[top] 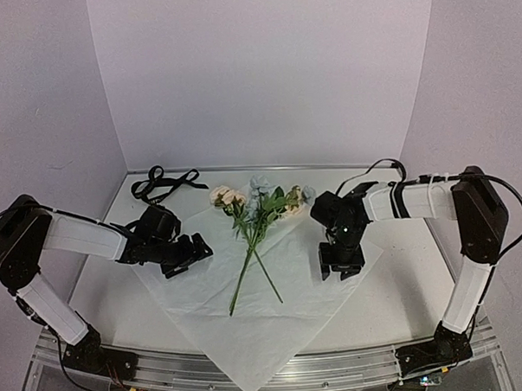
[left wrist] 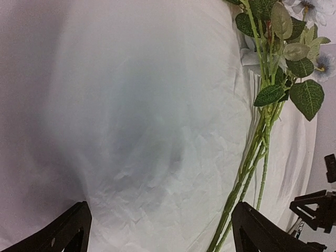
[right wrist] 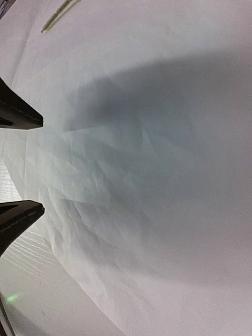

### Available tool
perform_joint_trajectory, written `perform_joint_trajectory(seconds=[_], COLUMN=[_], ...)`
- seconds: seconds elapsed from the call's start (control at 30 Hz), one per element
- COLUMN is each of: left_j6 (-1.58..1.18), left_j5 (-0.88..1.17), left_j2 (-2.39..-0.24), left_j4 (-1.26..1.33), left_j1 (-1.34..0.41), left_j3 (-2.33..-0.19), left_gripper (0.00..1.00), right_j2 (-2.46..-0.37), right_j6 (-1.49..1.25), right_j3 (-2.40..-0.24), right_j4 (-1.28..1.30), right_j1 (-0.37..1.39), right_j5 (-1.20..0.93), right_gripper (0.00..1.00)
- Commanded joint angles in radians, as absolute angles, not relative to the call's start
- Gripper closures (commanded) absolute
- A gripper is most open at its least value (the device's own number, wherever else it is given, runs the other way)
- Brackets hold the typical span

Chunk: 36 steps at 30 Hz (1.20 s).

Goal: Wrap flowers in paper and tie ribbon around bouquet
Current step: Move the flattened wrapping paper to the center of the board, then pick up the fake flower from the flattened wrapping paper.

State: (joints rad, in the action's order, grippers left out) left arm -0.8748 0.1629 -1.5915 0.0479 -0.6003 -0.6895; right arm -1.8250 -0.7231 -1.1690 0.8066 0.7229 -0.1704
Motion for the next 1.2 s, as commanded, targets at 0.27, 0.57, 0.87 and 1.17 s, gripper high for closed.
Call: perform_joint_trajectory(seconds=[0.27, 0.57, 0.87, 1.17], left_j6=[-0.792, -0.82, -0.842, -0.845], left_j5=[0.07, 0.124, 0.138, 0.137], left_j2=[-1.35, -1.365, -1.37, -1.378], left_j4=[-0.279, -0.181, -0.145, -0.148], left_j1=[-0.592, -0.582, -0.581, -0.582], left_j3=[-0.739, -0.615, -0.568, -0.569], left_gripper=[0.07, 0.23, 0.31, 0.33], right_j2=[-2.177, -2.35, -2.381, -2.424], right_j6=[-0.559, -0.557, -0.576, -0.601], right_j3=[-1.86, -2.04, -2.043, -2.066], right_j4=[1.011, 1.011, 1.01, 1.005], right_j1=[0.847, 0.886, 0.909, 0.914], right_j5=[-0.221, -0.197, -0.184, -0.203], right_gripper=[0.53, 0.57, 0.59, 0.65])
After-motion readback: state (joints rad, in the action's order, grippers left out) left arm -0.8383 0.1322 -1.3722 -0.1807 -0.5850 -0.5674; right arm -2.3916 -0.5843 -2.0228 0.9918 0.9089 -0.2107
